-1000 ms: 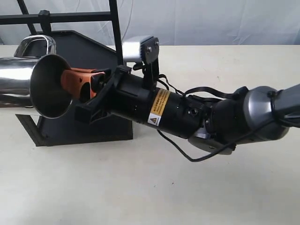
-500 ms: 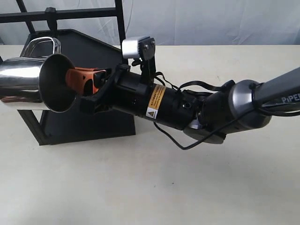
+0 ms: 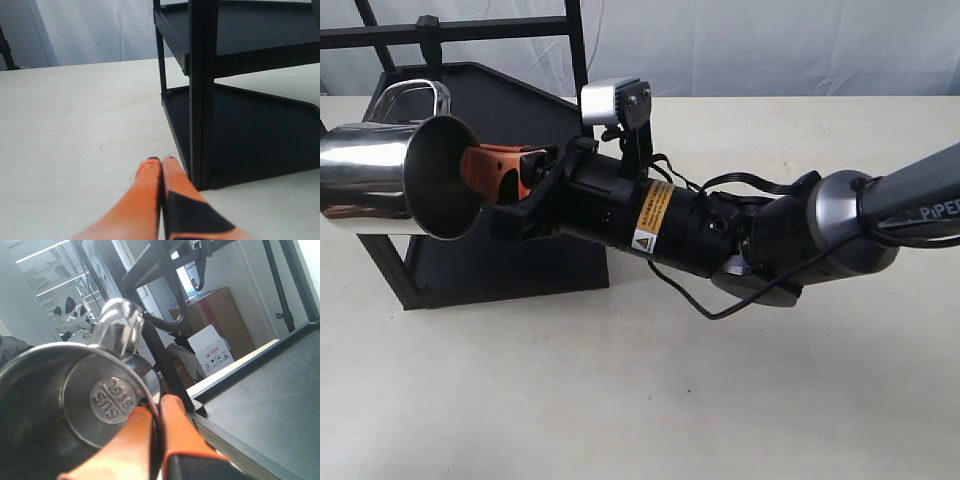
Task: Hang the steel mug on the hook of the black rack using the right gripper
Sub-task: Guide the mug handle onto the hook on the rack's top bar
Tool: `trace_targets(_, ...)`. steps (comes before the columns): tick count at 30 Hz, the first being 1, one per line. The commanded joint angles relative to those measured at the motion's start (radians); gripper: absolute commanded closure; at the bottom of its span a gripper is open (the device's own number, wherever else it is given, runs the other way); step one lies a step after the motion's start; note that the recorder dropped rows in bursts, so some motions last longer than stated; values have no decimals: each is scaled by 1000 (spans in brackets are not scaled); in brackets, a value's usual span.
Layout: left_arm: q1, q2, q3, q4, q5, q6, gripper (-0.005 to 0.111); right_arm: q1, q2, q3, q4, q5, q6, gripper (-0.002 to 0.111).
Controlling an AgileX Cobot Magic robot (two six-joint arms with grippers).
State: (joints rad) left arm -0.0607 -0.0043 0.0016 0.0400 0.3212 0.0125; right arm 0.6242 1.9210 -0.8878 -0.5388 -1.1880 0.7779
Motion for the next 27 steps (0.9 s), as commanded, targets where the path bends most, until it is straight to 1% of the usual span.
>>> trace_targets(1, -2, 4, -2, 1, -8, -4, 107, -8, 14, -5, 5, -11, 6, 109)
trace_targets(14, -2, 4, -2, 1, -8, -4, 107, -8, 85, -5, 13, -33, 3, 109)
trace_targets(27, -2, 4, -2, 1, -8, -4, 107, -8, -3, -5, -10, -33, 1, 109)
